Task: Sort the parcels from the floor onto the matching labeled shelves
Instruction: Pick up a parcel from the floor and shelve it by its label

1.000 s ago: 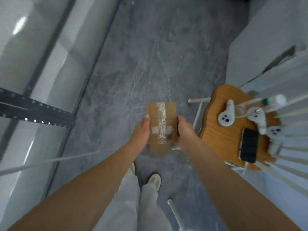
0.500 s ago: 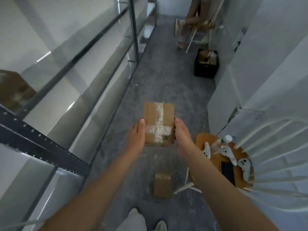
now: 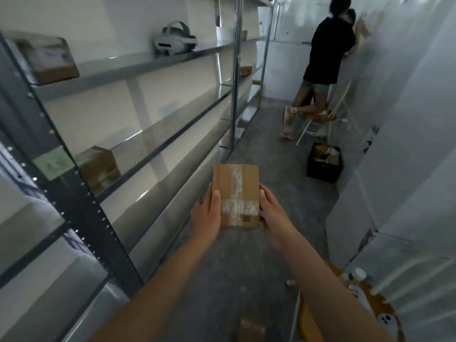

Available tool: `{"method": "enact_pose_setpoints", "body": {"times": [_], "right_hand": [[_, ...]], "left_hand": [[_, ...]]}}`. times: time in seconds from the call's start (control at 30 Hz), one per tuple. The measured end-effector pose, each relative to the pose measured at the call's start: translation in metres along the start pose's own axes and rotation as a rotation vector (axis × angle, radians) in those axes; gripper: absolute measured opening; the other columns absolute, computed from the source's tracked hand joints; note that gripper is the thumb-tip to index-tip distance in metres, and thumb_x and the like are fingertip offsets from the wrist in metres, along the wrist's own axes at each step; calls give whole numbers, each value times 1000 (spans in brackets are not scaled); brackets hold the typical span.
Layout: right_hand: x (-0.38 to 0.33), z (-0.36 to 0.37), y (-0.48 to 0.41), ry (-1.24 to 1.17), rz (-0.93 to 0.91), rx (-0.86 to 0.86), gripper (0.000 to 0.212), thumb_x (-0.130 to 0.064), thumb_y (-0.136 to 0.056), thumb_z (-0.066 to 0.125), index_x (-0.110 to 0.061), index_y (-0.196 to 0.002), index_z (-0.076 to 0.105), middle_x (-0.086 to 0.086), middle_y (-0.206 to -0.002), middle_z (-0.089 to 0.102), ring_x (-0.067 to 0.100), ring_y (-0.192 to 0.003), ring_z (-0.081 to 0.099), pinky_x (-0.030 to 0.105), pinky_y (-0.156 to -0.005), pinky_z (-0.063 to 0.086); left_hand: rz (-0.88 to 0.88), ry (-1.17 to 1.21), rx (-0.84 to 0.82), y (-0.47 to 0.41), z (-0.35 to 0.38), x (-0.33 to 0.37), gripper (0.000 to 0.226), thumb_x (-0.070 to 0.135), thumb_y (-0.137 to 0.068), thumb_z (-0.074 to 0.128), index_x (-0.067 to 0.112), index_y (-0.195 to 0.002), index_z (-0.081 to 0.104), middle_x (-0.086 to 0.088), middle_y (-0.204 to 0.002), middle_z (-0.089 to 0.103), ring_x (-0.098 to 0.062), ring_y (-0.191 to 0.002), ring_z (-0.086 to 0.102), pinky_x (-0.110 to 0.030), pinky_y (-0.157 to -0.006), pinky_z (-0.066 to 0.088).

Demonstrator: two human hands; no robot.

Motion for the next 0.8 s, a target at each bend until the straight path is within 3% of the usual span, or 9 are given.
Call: {"method": "enact_pose_setpoints", "body": {"times": [0.1,0.2,0.33,0.47,0.6,0.63,0.7,0.8], "right_hand": [[-6,36,3,-56,9,-128,39,-39,-108,37,-31,-144,51,0,-137,66,19,-125,63,39,-97,55],[-5,78,11,-72,47,-248,47,-48,-107,32,-28,-145,52,3,-139,66,21,-127,63,44,-107,50],[0,138,31,-86,82,-373,56,-55,-106,28,-23,-144,54,6,-137,67,23,-128,63,48,-109,48],[1,197,55,-65,84,-463,57,-55,-106,27,-23,-143,55,6,-137,67,21,-126,64,43,-107,50],[-2,258,92,16,74,-557,55,-57,-105,29,-25,-140,57,3,-132,70,19,-122,67,37,-100,54],[-3,273,102,41,76,-581,56,-59,-104,29,-27,-139,57,2,-131,70,18,-121,67,37,-99,54],[-4,301,121,88,79,-636,57,-61,-104,27,-29,-138,58,0,-130,71,18,-121,67,40,-103,52],[-2,342,148,145,114,-723,59,-63,-103,24,-31,-134,63,-4,-126,73,15,-119,68,36,-104,51]], "left_hand": [[29,19,40,1,-37,-6,60,56,-104,27,25,-155,37,-17,-151,44,-36,-141,39,-49,-121,26],[37,77,63,9,-81,-12,88,83,-86,22,31,-154,36,-12,-151,45,-32,-139,43,-53,-119,32],[21,-15,186,26,-145,-16,56,51,-105,22,32,-157,30,-19,-149,41,-36,-141,32,-51,-119,21],[12,17,287,46,-200,-32,55,52,-105,21,34,-156,32,-17,-152,37,-36,-146,26,-49,-121,15],[-17,120,428,70,-259,-61,80,85,-84,22,37,-144,48,-13,-139,52,-36,-134,47,-58,-116,34],[-32,144,478,80,-274,-65,82,83,-85,24,31,-143,50,-14,-137,52,-35,-132,49,-57,-113,38],[2,183,569,103,-302,-70,61,61,-100,33,19,-141,51,-15,-141,46,-32,-133,46,-53,-115,37],[85,245,587,139,-340,-75,50,48,-105,29,21,-143,46,-7,-143,45,-24,-132,50,-34,-110,45]]}}
Point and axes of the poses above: each hand's wrist, its own y-axis away from the middle knuckle, its own z-axis out of the palm, x = y × z, the point moved 1 cm from there along -y, towards the middle knuckle
